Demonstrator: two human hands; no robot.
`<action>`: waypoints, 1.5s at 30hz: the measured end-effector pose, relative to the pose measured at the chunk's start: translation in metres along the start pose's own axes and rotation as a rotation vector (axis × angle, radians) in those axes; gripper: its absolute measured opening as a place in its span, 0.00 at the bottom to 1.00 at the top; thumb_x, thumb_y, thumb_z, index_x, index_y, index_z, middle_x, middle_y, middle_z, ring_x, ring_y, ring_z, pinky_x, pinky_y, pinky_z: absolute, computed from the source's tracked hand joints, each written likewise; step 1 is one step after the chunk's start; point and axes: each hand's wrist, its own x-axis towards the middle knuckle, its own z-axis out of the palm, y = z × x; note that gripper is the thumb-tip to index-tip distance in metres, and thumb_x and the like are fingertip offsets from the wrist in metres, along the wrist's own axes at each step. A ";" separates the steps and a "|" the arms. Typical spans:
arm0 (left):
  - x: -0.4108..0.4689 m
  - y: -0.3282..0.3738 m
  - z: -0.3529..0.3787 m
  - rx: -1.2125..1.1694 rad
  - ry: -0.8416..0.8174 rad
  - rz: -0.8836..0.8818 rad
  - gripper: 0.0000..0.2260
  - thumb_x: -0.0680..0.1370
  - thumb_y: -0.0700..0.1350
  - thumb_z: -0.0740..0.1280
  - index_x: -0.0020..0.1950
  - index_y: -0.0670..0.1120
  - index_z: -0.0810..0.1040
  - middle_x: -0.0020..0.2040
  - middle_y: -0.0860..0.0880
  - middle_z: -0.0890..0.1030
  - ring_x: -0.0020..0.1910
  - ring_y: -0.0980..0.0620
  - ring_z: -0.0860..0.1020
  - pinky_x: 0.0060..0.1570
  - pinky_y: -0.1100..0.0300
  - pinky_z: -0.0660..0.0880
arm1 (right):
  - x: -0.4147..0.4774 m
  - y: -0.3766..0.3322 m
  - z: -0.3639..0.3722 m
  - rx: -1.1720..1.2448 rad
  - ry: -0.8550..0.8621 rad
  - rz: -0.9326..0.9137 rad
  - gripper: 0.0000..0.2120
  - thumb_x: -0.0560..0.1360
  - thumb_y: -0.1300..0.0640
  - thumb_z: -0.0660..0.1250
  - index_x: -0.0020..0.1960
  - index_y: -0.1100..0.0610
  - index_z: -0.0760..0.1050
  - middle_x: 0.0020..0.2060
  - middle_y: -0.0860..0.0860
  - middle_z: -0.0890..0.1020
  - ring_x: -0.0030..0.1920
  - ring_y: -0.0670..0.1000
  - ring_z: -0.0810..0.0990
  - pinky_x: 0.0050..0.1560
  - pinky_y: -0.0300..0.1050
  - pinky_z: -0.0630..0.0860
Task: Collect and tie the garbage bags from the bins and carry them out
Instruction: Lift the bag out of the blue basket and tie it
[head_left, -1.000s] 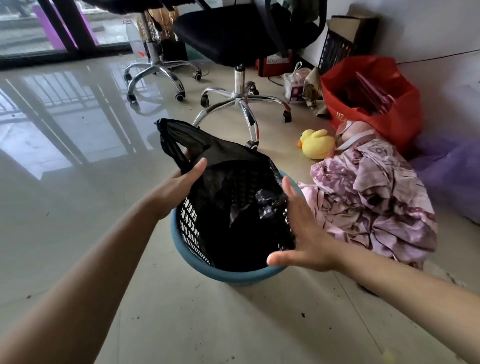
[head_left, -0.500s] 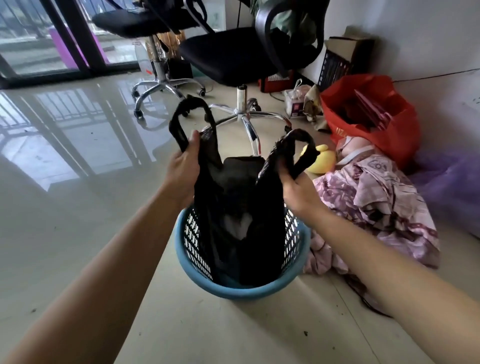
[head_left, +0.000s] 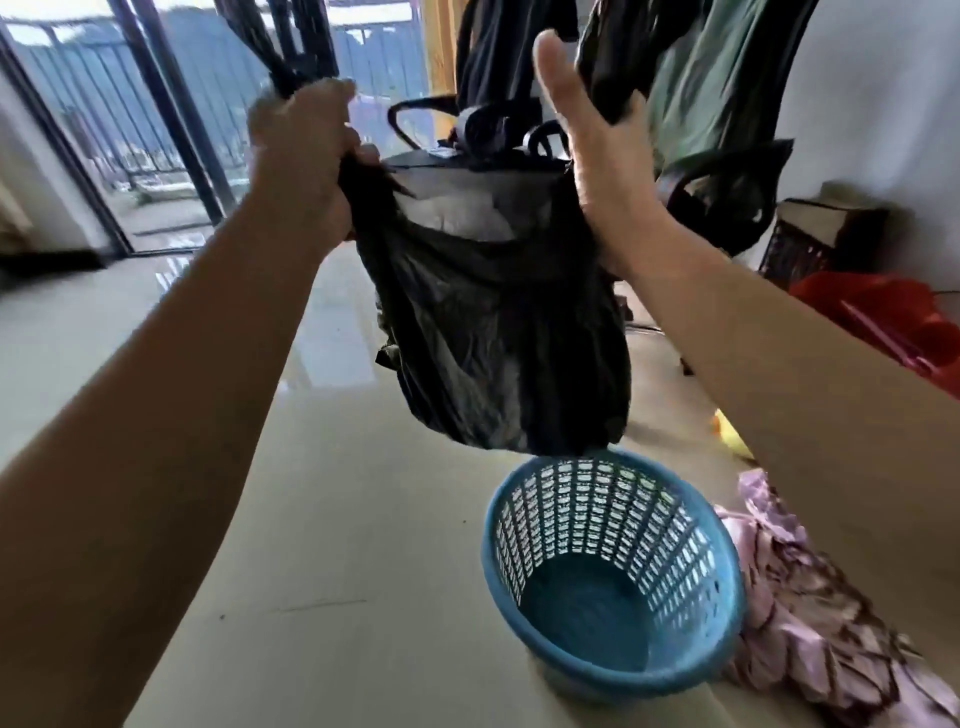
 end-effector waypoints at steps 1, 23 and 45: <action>0.002 0.010 -0.010 0.022 0.024 0.038 0.07 0.76 0.32 0.63 0.40 0.42 0.70 0.25 0.51 0.62 0.21 0.55 0.62 0.25 0.63 0.63 | 0.003 -0.001 0.013 -0.056 0.025 -0.050 0.46 0.66 0.34 0.73 0.75 0.55 0.62 0.69 0.49 0.73 0.70 0.48 0.71 0.73 0.48 0.65; -0.133 -0.207 -0.293 0.428 -0.223 -0.567 0.09 0.71 0.53 0.77 0.38 0.52 0.79 0.25 0.56 0.66 0.23 0.57 0.67 0.28 0.62 0.65 | -0.222 0.260 0.165 -0.615 -0.818 0.450 0.19 0.82 0.45 0.56 0.46 0.56 0.80 0.42 0.51 0.81 0.48 0.55 0.79 0.49 0.48 0.73; -0.107 -0.214 -0.307 0.269 -0.566 -0.778 0.06 0.72 0.40 0.75 0.44 0.48 0.79 0.33 0.51 0.60 0.29 0.57 0.61 0.29 0.64 0.61 | -0.207 0.262 0.132 -1.006 -0.807 0.008 0.11 0.82 0.50 0.54 0.55 0.53 0.73 0.48 0.60 0.82 0.49 0.64 0.79 0.43 0.52 0.69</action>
